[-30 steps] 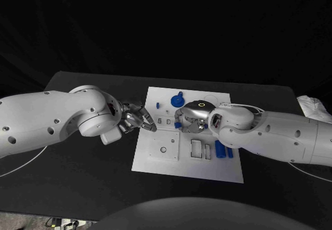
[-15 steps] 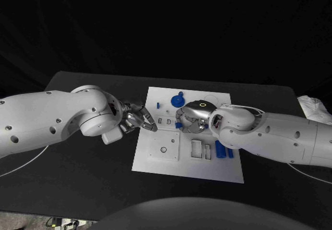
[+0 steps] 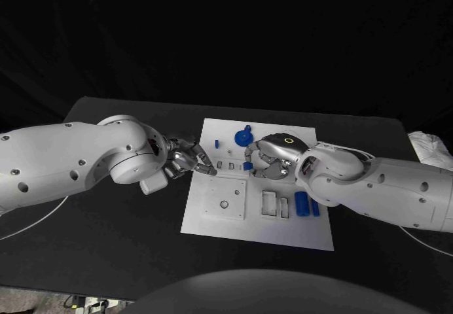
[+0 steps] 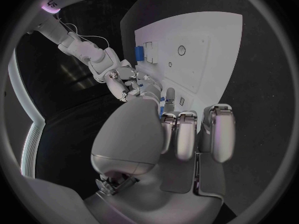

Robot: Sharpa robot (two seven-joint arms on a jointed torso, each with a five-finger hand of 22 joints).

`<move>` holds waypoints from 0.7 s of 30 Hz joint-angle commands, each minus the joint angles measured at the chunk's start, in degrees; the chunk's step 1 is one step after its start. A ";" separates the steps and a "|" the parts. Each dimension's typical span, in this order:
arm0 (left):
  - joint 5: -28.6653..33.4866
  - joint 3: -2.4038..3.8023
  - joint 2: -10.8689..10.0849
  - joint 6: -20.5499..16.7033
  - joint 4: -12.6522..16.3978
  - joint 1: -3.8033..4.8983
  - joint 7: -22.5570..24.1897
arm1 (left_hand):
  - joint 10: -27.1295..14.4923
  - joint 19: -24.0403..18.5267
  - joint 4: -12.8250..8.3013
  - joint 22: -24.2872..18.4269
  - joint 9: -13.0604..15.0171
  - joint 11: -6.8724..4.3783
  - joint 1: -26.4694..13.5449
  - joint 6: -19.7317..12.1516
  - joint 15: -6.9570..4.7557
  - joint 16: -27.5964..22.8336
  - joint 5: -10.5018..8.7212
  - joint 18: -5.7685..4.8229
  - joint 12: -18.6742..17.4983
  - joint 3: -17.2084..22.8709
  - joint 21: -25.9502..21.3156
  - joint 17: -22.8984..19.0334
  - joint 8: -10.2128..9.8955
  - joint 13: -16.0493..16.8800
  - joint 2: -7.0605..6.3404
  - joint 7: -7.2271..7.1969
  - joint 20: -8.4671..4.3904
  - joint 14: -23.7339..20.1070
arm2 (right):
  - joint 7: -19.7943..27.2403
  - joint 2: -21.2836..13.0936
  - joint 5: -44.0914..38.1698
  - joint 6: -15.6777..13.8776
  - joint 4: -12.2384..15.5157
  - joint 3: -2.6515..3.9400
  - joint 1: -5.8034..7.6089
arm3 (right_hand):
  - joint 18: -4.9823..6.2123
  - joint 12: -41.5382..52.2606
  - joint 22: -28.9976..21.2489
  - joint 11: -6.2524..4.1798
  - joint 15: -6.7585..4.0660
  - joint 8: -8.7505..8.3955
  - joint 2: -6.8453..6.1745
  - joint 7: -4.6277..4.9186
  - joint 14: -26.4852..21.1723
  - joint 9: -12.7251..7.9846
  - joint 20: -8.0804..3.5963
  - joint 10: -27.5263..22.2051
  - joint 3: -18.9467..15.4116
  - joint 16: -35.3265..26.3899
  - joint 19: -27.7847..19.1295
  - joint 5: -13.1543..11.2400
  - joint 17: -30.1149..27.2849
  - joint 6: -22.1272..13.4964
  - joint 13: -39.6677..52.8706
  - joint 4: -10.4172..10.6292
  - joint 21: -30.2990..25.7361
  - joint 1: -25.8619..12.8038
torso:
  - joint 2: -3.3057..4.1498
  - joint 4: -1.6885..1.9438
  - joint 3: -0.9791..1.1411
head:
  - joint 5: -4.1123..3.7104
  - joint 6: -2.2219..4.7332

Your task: Assemble the parts on the task board

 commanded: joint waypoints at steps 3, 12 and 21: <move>0.62 0.02 0.21 0.38 -0.62 -0.06 6.26 | 6.16 0.65 1.03 9.25 -0.60 0.31 -4.82 0.05 0.64 0.14 -3.70 0.06 -0.32 -2.48 -0.40 15.10 -0.38 15.14 -0.34 0.44 0.65 6.03 | 3.15 -1.04 2.42 -5.48 2.10 0.19 0.39 | -0.08 0.01 12.94 -0.36 -0.37 0.19 0.12 -0.51 5.86 -0.01 -0.26 6.05 0.32 0.20 0.89 0.34 15.08 0.81 15.06 0.10 0.27 -0.52 | 0.02 -0.08 -0.02 | -0.09 0.00; 3.19 0.02 1.91 2.19 -2.67 -0.17 10.57 | 6.16 0.18 1.06 9.22 1.50 -1.00 -15.50 3.07 -0.31 0.14 -13.90 0.18 -0.32 -10.07 -0.72 15.10 5.95 15.14 0.50 -1.16 -0.10 6.03 | 3.31 -1.01 3.78 -4.95 4.07 0.29 0.82 | -0.08 0.01 12.94 -0.36 -0.38 0.18 0.11 -0.51 5.86 0.00 -0.27 6.05 0.33 0.20 0.90 0.36 15.08 0.81 15.06 0.10 0.29 -0.53 | -0.05 0.08 -0.03 | -0.49 0.00; 3.68 0.03 4.57 3.25 -5.20 -0.63 10.69 | 6.16 -0.09 1.05 9.23 3.07 -1.06 -17.52 1.02 -0.38 0.14 -16.57 0.23 -0.32 -12.87 -0.94 15.10 9.75 15.14 1.36 -1.23 -0.28 6.03 | 3.42 0.22 4.37 -4.09 4.10 0.30 0.86 | -0.05 0.01 12.90 -0.37 -0.39 0.15 0.10 -0.50 5.86 -0.01 -0.29 6.05 0.35 0.20 0.81 0.39 15.08 0.78 15.06 0.11 0.19 -0.56 | -0.07 0.13 -0.09 | -0.53 0.00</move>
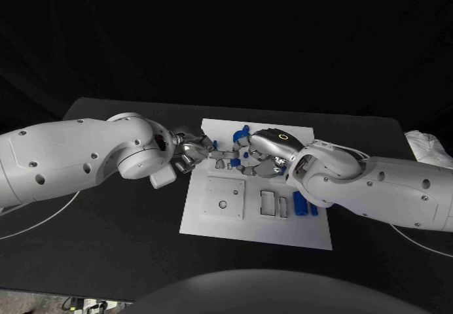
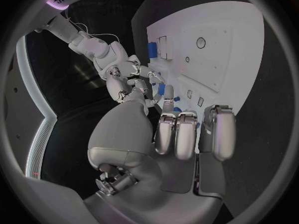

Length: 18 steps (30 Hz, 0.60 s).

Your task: Assemble the parts on the task board

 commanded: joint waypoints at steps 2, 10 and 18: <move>1.24 0.03 1.10 1.79 -0.89 -0.41 1.74 | 5.96 -0.12 0.03 9.24 0.32 -0.22 -0.45 -0.85 -0.35 0.14 0.24 0.24 -0.32 -0.61 -0.23 15.06 0.93 15.06 0.32 0.01 -0.26 6.02 | 0.78 0.42 0.63 0.39 0.09 0.01 0.00 | -0.05 0.01 12.91 -0.37 -0.40 0.28 -0.05 -0.48 5.86 0.09 -0.29 6.05 0.37 0.20 0.81 0.19 15.09 0.80 15.06 0.10 0.19 -0.39 | 0.02 0.09 0.00 | 0.05 0.00; 0.57 0.04 2.08 2.60 -1.85 -0.97 -0.07 | 5.96 -0.51 -0.06 9.10 1.29 -0.14 2.70 -3.28 -0.26 0.14 5.64 0.36 -0.32 -1.33 -0.61 15.06 3.99 15.06 1.72 0.07 -0.19 6.02 | 0.83 0.73 0.76 0.81 0.27 0.01 0.01 | -0.04 0.01 12.90 -0.38 -0.40 0.26 -0.04 -0.48 5.86 0.08 -0.31 6.05 0.40 0.20 0.78 0.21 15.09 0.78 15.06 0.11 0.16 -0.40 | 0.11 0.07 -0.03 | 0.12 0.00; -0.14 0.04 2.18 2.80 -2.15 -1.24 -0.90 | 5.96 -0.57 -0.09 9.17 1.76 -0.26 4.94 -3.81 -0.32 0.14 8.57 0.38 -0.32 -1.85 -0.73 15.06 6.01 15.06 2.18 -0.10 -0.20 6.02 | 0.91 0.70 0.95 1.06 0.62 0.01 0.01 | -0.04 0.01 12.90 -0.39 -0.42 0.23 -0.01 -0.49 5.86 0.08 -0.33 6.05 0.44 0.20 0.79 0.25 15.09 0.74 15.06 0.13 0.17 -0.42 | 0.11 0.08 0.02 | 0.17 0.00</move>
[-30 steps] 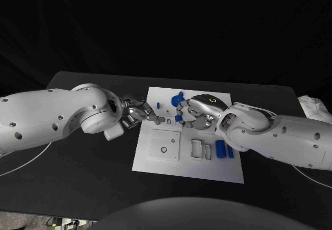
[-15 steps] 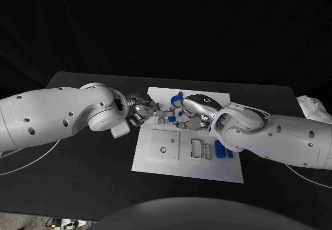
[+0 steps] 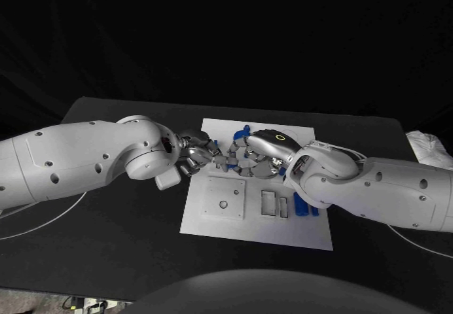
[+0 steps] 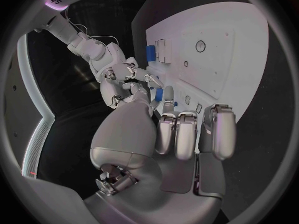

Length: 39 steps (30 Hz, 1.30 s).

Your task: Assemble the parts on the task board

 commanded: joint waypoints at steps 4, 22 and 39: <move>-0.50 0.03 0.10 1.17 0.01 -0.10 -0.60 | 5.96 -0.35 0.02 9.25 1.35 -0.58 1.49 0.06 -0.57 0.14 0.70 0.38 -0.32 -1.10 -0.41 15.07 3.04 15.07 0.00 -0.52 -0.18 6.03 | 0.61 0.01 0.12 0.99 0.25 0.02 0.00 | -0.04 0.01 12.91 -0.39 -0.42 0.16 0.00 -0.41 5.87 0.05 -0.33 6.05 0.28 0.20 0.79 0.26 15.09 0.71 15.06 -0.05 0.17 -0.43 | -0.01 -0.01 0.04 | 0.06 0.00; -0.63 0.03 0.53 0.48 -0.41 -0.25 1.31 | 5.96 -0.45 0.10 9.42 4.68 -1.07 3.77 -3.39 -1.00 0.14 7.00 0.43 -0.32 -2.51 -0.78 15.07 9.33 15.07 2.11 -1.04 -0.64 6.03 | 0.59 0.17 0.51 2.34 0.21 0.01 -0.01 | 0.00 0.01 12.86 -0.41 -0.46 0.10 0.08 -0.44 5.87 0.05 -0.37 6.05 0.43 0.20 0.67 0.32 15.09 0.66 15.06 -0.09 0.04 -0.37 | -0.06 -0.03 0.05 | 0.12 0.00; -0.63 0.03 1.49 1.39 -1.09 -0.56 0.97 | 5.96 -0.58 -0.09 9.47 3.42 -1.37 6.76 -2.69 -1.24 0.14 12.86 0.49 -0.32 -2.06 -1.04 15.07 8.48 15.07 2.54 -1.43 -0.85 6.03 | 0.52 0.42 0.27 2.09 0.33 0.02 -0.01 | 0.01 0.01 12.84 -0.42 -0.47 0.08 0.09 -0.44 5.87 0.05 -0.39 6.05 0.50 0.20 0.63 0.34 15.09 0.63 15.06 -0.13 0.00 -0.33 | 0.00 -0.03 0.02 | 0.24 0.00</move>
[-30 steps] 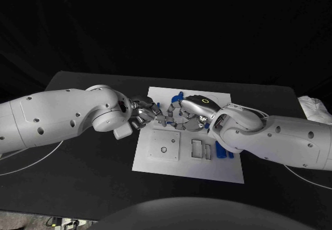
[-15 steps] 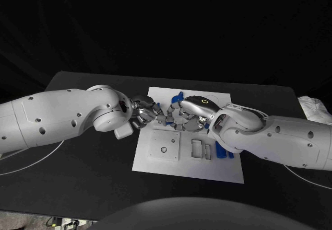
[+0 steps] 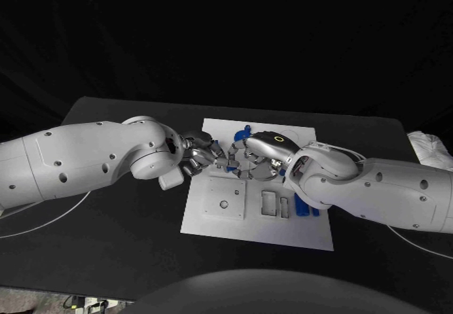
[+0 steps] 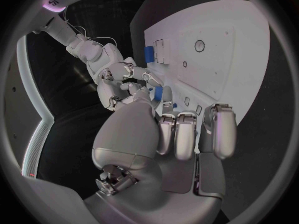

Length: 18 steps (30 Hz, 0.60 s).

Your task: Assemble the parts on the task board

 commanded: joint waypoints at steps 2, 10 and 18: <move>0.02 0.06 0.28 0.91 0.06 -0.16 1.04 | 6.06 -0.11 -0.58 9.55 -0.29 -0.72 3.35 0.90 -0.63 0.14 3.73 0.49 -0.33 0.96 -0.25 15.09 -0.06 14.89 -0.04 -0.74 -0.60 6.02 | 0.28 0.09 -0.37 0.76 0.13 0.01 -0.02 | 0.01 0.01 12.81 -0.43 -0.27 -0.03 0.57 0.10 6.08 0.08 -0.40 6.05 0.35 0.20 0.63 0.21 15.07 0.30 15.06 0.05 0.00 0.13 | -0.03 0.02 -0.04 | -0.03 0.00; 0.02 0.06 0.39 0.49 -0.13 -0.39 1.83 | 6.06 0.18 -0.89 9.88 -0.59 -1.63 10.03 2.55 -1.46 0.14 8.51 0.42 -0.33 4.34 -0.15 15.09 0.34 14.89 -1.01 -1.70 -1.39 6.02 | 0.02 0.06 -0.43 0.91 0.14 0.01 -0.02 | 0.03 0.01 12.79 -0.43 -0.28 -0.04 0.60 0.09 6.08 0.09 -0.41 6.05 0.40 0.20 0.58 0.23 15.07 0.29 15.06 0.03 -0.05 0.16 | -0.04 0.01 -0.02 | -0.02 0.00; 0.02 0.06 0.61 0.02 -0.31 -0.60 2.32 | 6.06 0.28 -0.64 10.03 -0.05 -2.03 13.00 3.35 -1.84 0.14 11.20 0.40 -0.33 7.02 -0.20 15.09 1.29 14.89 -2.15 -2.04 -1.82 6.02 | -0.17 0.00 -0.59 1.16 0.15 0.01 -0.02 | 0.08 0.01 12.73 -0.44 -0.30 -0.10 0.62 0.12 6.08 0.09 -0.44 6.05 0.50 0.20 0.45 0.24 15.07 0.20 15.06 -0.02 -0.19 0.20 | -0.02 0.02 -0.03 | -0.02 0.00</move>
